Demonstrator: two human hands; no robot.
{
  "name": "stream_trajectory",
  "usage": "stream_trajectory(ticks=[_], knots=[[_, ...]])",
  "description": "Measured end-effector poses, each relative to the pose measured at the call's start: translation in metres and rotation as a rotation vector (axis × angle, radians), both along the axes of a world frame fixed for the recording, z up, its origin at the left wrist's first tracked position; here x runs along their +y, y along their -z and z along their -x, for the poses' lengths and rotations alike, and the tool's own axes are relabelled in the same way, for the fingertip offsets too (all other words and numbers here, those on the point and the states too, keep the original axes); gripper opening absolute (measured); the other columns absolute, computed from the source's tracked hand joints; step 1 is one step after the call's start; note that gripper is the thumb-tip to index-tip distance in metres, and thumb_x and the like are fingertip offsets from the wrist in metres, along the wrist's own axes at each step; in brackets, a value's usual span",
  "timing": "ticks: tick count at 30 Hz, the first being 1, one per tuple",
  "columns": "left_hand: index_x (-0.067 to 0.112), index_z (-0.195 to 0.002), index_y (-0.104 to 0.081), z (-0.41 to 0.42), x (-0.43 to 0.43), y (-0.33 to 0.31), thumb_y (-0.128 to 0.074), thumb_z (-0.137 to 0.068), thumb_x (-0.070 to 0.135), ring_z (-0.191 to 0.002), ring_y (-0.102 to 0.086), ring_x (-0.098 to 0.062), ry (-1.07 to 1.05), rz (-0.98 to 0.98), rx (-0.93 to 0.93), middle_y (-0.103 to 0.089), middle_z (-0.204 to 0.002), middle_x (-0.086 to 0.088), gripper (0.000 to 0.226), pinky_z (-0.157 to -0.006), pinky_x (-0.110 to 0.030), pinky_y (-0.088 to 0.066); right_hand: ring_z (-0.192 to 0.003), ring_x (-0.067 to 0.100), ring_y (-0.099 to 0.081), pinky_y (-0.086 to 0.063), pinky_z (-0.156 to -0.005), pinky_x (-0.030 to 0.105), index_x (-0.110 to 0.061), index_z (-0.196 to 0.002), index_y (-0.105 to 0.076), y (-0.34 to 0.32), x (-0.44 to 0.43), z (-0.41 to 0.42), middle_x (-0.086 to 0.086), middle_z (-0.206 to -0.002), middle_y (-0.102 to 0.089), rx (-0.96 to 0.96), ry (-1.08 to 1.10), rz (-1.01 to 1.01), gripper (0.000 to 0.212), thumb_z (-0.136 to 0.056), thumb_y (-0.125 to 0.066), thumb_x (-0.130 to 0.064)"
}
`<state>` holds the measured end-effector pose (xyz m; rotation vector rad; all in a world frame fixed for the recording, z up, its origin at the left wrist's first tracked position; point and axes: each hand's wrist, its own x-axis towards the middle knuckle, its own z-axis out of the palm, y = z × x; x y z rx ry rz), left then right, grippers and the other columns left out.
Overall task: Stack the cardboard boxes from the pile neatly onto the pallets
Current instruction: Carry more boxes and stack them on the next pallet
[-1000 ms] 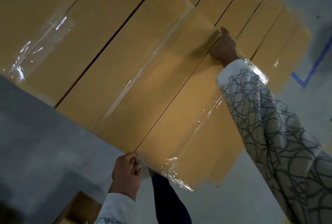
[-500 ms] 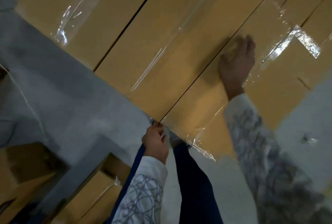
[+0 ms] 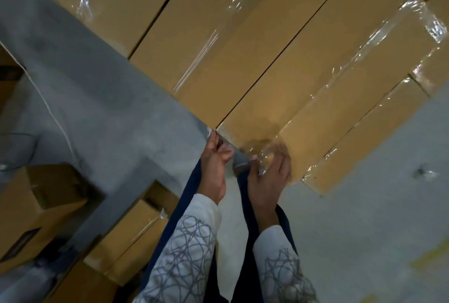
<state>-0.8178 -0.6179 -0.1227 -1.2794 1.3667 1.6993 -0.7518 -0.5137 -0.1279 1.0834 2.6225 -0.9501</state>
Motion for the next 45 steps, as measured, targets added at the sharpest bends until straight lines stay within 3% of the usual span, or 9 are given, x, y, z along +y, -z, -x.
stream_trajectory(ticks=[5,8,11,14,18,25,27,34,45], knots=[[0.015,-0.157,-0.038,-0.003,0.006,-0.018,-0.053,-0.092,-0.019,-0.101,-0.058,0.005,0.036,0.161,0.058,-0.058,-0.131,0.015,0.075,-0.074,-0.003,-0.048,-0.146,0.033,-0.032,-0.033,-0.115,0.056,-0.015,-0.158,-0.028,-0.001,0.036,-0.001,0.012,-0.163,-0.025,-0.182,0.829,0.064,0.084,-0.091,-0.074,-0.037],[0.012,-0.159,-0.035,-0.010,0.005,-0.014,-0.055,-0.092,-0.018,-0.115,-0.057,-0.004,0.100,0.174,0.088,-0.051,-0.149,0.004,0.076,-0.077,-0.001,-0.046,-0.137,0.031,-0.042,-0.040,-0.106,0.042,-0.022,-0.159,-0.027,-0.002,0.054,-0.007,0.005,-0.158,-0.036,-0.210,1.147,0.550,0.076,-0.098,-0.064,-0.049],[0.015,-0.160,-0.035,-0.020,0.009,-0.011,-0.060,-0.093,-0.013,-0.135,-0.049,-0.012,0.209,0.125,0.097,-0.047,-0.154,0.006,0.077,-0.101,-0.014,-0.045,-0.125,0.021,-0.044,-0.045,-0.105,0.057,-0.036,-0.158,-0.027,-0.007,0.060,-0.027,-0.010,-0.145,-0.041,-0.230,0.996,0.950,0.072,-0.098,-0.051,-0.066],[0.024,-0.161,-0.033,-0.030,0.020,-0.012,-0.067,-0.093,0.000,-0.128,-0.051,-0.012,0.281,0.108,0.102,-0.056,-0.135,0.007,0.080,-0.109,-0.027,-0.039,-0.140,0.021,-0.039,-0.045,-0.104,0.058,-0.043,-0.159,-0.027,-0.003,0.072,-0.053,-0.010,-0.157,-0.037,-0.242,0.853,1.019,0.079,-0.092,-0.051,-0.075],[0.027,-0.161,-0.031,-0.050,0.044,-0.016,-0.070,-0.090,0.001,-0.149,-0.038,-0.030,0.289,0.118,0.173,-0.039,-0.161,-0.014,0.085,-0.119,-0.044,-0.037,-0.149,0.030,-0.035,-0.041,-0.113,0.058,-0.041,-0.163,-0.011,-0.005,0.092,-0.071,-0.002,-0.167,-0.029,-0.338,0.685,1.022,0.098,-0.085,-0.053,-0.082],[0.017,-0.155,-0.041,-0.106,0.108,-0.057,-0.068,-0.094,0.000,-0.136,-0.046,-0.017,0.344,0.114,0.287,-0.045,-0.147,0.005,0.070,-0.079,-0.004,-0.045,-0.149,0.033,-0.037,-0.038,-0.116,0.059,-0.034,-0.163,-0.013,-0.056,0.138,-0.086,0.003,-0.167,-0.024,-0.218,0.309,0.769,0.086,-0.095,-0.048,-0.073],[0.017,-0.153,-0.044,-0.124,0.124,-0.074,-0.069,-0.094,0.004,-0.140,-0.046,-0.022,0.349,0.092,0.310,-0.045,-0.153,-0.001,0.065,-0.088,-0.014,-0.049,-0.143,0.031,-0.043,-0.042,-0.114,0.059,-0.034,-0.161,-0.021,-0.075,0.158,-0.097,0.001,-0.164,-0.031,-0.202,0.300,0.762,0.103,-0.079,-0.051,-0.088],[0.027,-0.132,-0.058,-0.188,0.155,-0.148,-0.069,-0.097,0.016,-0.123,-0.061,-0.024,0.373,0.062,0.419,-0.065,-0.131,-0.003,0.038,-0.097,-0.034,-0.051,-0.104,0.031,-0.066,-0.054,-0.073,0.039,-0.015,-0.148,-0.040,-0.141,0.235,-0.132,0.013,-0.135,-0.055,-0.104,0.374,0.858,0.055,-0.107,-0.045,-0.051],[0.023,-0.129,-0.066,-0.404,0.194,-0.243,-0.070,-0.097,0.015,-0.103,-0.067,-0.010,0.338,0.211,0.567,-0.072,-0.111,0.003,0.034,-0.079,-0.016,-0.052,-0.086,0.022,-0.067,-0.050,-0.069,0.032,-0.008,-0.127,-0.062,-0.237,0.267,-0.315,0.009,-0.105,-0.073,-0.263,-0.104,0.901,0.035,-0.105,-0.054,-0.034]])
